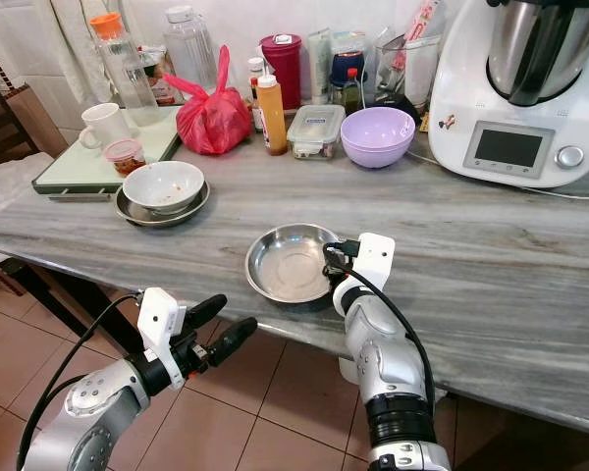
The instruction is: Setting the table
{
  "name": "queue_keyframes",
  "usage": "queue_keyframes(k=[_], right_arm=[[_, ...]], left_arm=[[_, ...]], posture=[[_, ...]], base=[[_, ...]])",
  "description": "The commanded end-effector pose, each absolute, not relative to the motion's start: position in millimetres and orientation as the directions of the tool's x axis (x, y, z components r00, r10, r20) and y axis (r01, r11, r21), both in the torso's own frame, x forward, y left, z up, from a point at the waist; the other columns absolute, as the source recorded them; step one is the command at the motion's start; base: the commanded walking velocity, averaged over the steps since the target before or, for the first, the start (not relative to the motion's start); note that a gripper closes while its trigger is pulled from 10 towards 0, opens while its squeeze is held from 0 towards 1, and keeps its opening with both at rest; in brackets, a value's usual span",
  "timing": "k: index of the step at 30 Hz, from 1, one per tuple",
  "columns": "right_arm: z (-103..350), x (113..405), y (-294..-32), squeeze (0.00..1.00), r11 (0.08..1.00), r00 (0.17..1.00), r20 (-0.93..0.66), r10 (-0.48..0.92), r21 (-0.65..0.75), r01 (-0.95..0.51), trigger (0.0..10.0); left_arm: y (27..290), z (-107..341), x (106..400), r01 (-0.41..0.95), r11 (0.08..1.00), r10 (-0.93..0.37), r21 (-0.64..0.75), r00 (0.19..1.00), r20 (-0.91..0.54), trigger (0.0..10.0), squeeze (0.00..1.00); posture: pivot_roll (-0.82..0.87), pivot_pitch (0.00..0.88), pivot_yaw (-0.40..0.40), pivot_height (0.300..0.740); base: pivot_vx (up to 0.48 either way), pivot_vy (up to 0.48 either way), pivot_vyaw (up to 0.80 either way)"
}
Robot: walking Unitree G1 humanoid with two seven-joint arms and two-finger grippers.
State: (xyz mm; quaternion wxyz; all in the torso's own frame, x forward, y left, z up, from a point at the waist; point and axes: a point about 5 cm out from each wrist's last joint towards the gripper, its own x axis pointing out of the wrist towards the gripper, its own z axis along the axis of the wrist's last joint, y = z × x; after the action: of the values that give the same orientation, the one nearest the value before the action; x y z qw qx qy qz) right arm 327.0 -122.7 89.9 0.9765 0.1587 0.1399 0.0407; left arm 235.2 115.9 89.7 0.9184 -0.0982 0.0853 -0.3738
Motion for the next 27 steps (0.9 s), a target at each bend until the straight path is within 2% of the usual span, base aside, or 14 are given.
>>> queue_keyframes(k=[1,15,23,27], right_arm=[[91,329,-115,1.0,0.942,0.954,-0.26,0.15,0.33,-0.058,10.0],[90,330,-115,1.0,0.938,0.956,-0.246,0.162,0.339,-0.071,10.0],[114,335,-129,1.0,0.946,0.987,-0.113,0.111,0.315,-0.07,10.0],[130,333,-127,1.0,0.958,0.988,-0.011,0.155,0.246,-0.147,10.0]], left_arm=[[119,94,234,0.678,0.696,-0.709,-0.235,0.702,-0.076,10.0,0.0],[117,101,239,0.674,0.694,-0.703,-0.254,0.71,-0.036,10.0,0.0],[117,101,240,0.652,0.715,-0.679,-0.255,0.734,-0.029,10.0,0.0],[115,103,245,0.638,0.729,-0.662,-0.249,0.75,-0.017,10.0,0.0]], posture=[[-0.09,0.02,0.119,0.74],[-0.09,0.016,0.117,0.74],[-0.1,0.012,0.113,0.74],[-0.1,0.013,0.114,0.74]], base=[[0.0,0.0,0.0],[0.0,0.0,0.0],[0.0,0.0,0.0],[0.0,0.0,0.0]])
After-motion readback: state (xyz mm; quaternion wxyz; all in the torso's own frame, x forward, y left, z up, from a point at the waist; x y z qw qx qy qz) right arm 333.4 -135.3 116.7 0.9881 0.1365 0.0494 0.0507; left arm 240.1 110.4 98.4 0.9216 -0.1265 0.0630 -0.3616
